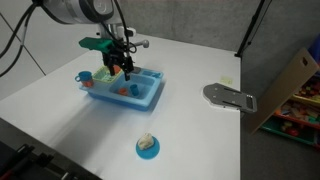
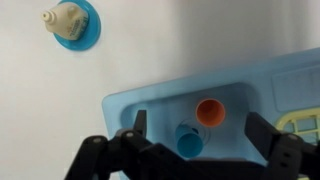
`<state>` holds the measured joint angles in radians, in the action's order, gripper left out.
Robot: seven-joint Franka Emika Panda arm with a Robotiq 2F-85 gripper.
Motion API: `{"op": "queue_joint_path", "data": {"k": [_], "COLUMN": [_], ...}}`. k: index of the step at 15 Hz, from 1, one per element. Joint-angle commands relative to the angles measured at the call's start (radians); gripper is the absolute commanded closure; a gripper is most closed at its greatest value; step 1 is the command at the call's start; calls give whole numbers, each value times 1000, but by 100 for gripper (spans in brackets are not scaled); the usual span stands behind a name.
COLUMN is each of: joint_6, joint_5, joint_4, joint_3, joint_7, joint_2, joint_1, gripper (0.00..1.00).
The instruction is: Pick up the orange cup and put it in the sink
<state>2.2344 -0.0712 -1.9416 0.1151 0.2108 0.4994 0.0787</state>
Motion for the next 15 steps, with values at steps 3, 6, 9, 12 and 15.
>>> {"op": "queue_joint_path", "data": {"k": [3,6,9,12,15], "joint_6": [-165,-249,-322,-350,-341], "joint_5": [-15,-22,-33,-39,-36], "joint_4": [-57,-79,-101,-142,-202], "joint_3": [-25,-32,-38,-48,-64], "joint_7": [-3,4,11,-8,-55], "joint_2": [-156,-232,-313,-409,-513], "joint_1": [-12,-12,-15,-21,-28], "gripper": [0,0,0,0,0]}}
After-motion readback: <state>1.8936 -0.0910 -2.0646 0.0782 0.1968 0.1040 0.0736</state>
